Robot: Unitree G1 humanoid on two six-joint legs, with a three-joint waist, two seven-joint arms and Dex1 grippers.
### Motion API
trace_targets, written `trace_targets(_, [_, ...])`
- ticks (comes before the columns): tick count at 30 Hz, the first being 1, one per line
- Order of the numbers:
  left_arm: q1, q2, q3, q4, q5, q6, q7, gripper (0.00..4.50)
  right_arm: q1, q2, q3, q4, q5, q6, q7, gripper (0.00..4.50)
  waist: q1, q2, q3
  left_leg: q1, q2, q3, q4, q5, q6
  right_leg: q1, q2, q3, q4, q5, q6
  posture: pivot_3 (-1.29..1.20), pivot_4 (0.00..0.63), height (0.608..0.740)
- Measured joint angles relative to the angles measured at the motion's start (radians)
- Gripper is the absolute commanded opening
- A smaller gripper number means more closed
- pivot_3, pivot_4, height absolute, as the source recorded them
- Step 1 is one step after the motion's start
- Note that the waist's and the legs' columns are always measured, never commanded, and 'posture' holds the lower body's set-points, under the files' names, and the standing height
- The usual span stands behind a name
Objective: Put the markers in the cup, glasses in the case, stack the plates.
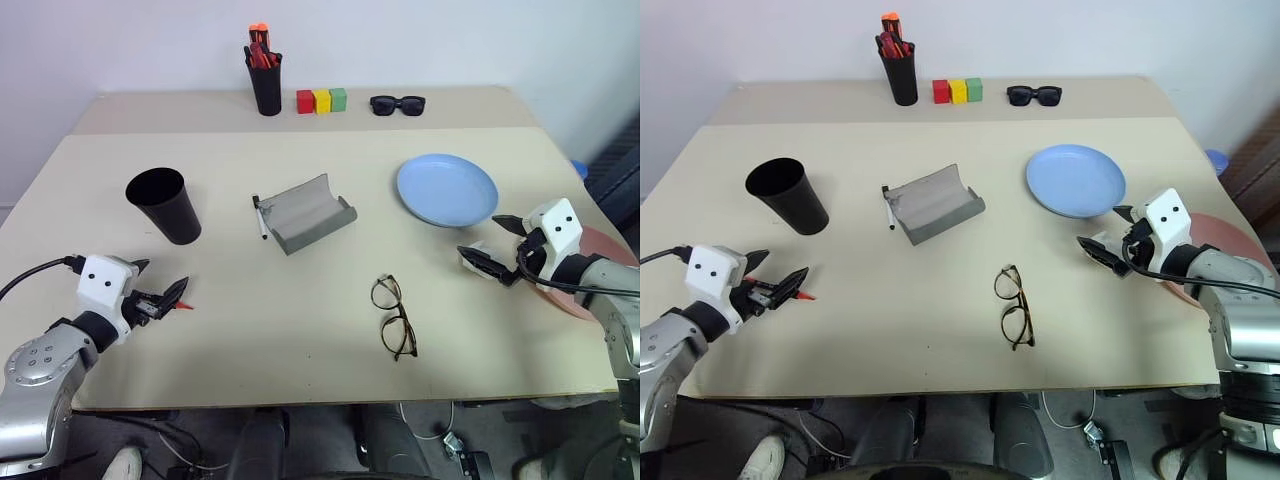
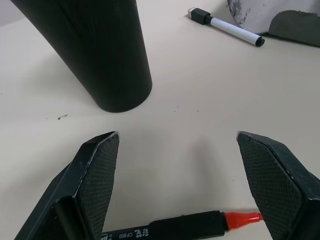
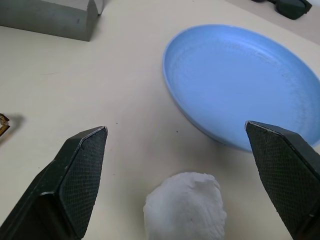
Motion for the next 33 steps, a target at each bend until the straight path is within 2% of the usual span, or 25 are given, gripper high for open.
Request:
trace_targets(7, [-0.013, -0.012, -0.011, -0.016, 0.0, 0.012, 0.023, 3.84, -0.031, 0.006, 0.027, -0.001, 0.0, 0.001, -0.01, 4.5, -0.001, 0.0, 0.0, 0.0, 0.0, 0.0, 0.0, 0.0, 0.0, 0.0, 0.0, 0.0, 0.0, 0.0, 0.0, 0.0, 0.15, 0.74])
trace_targets(14, [0.031, 0.005, 0.012, -0.032, 0.001, 0.011, 0.016, 3.84, -0.088, 0.058, 0.096, -0.002, 0.0, 0.002, -0.031, 4.5, -0.002, 0.0, 0.0, 0.0, 0.0, 0.0, 0.0, 0.0, 0.0, 0.0, 0.0, 0.0, 0.0, 0.0, 0.0, 0.0, 0.15, 0.74])
trace_targets(18, [0.035, 0.092, 0.016, -0.002, 0.001, -0.01, -0.068, 3.84, -0.111, 0.098, 0.139, -0.017, 0.0, 0.004, -0.042, 4.5, 0.001, 0.0, 0.0, 0.0, 0.0, 0.0, 0.0, 0.0, 0.0, 0.0, 0.0, 0.0, 0.0, 0.0, 0.0, 0.0, 0.15, 0.74])
trace_targets(20, [0.031, 0.172, 0.014, 0.049, -0.003, -0.014, -0.158, 4.37, -0.109, 0.118, 0.16, -0.035, 0.001, 0.004, -0.044, 4.5, 0.001, 0.0, 0.0, 0.0, 0.0, 0.0, 0.0, 0.0, 0.0, -0.001, 0.0, 0.0, 0.0, 0.0, 0.0, 0.0, 0.15, 0.74])
trace_targets(21, [0.025, 0.206, 0.011, 0.071, -0.002, -0.02, -0.2, 4.48, -0.102, 0.125, 0.165, -0.047, 0.002, 0.006, -0.044, 4.5, 0.001, 0.0, 0.0, 0.0, 0.0, 0.0, 0.0, 0.0, 0.0, -0.001, 0.0, 0.0, 0.0, 0.0, 0.0, 0.0, 0.15, 0.74])
trace_targets(25, [-0.015, 0.323, -0.031, 0.164, 0.002, -0.063, -0.363, 4.48, -0.07, 0.146, 0.186, -0.104, 0.012, 0.015, -0.047, 4.5, 0.0, 0.0, 0.0, -0.001, 0.0, 0.0, -0.001, 0.0, 0.0, -0.002, 0.0, 0.0, 0.0, 0.0, 0.0, 0.0, 0.15, 0.74])
trace_targets(29, [-0.113, 0.388, -0.102, 0.276, 0.034, -0.116, -0.46, 4.48, -0.034, 0.166, 0.193, -0.145, 0.019, 0.029, -0.063, 4.5, 0.0, 0.0, 0.0, -0.001, 0.0, 0.001, -0.001, 0.0, 0.0, -0.002, 0.0, 0.0, 0.001, 0.0, -0.001, 0.0, 0.15, 0.74])
trace_targets(33, [-0.197, 0.436, -0.234, 0.344, 0.083, -0.155, -0.571, 4.48, -0.019, 0.183, 0.2, -0.184, 0.022, 0.051, -0.08, 4.5, -0.003, 0.0, 0.001, -0.001, 0.001, 0.001, -0.001, 0.0, 0.0, -0.002, 0.0, 0.0, 0.001, 0.0, -0.001, 0.0, 0.15, 0.74])
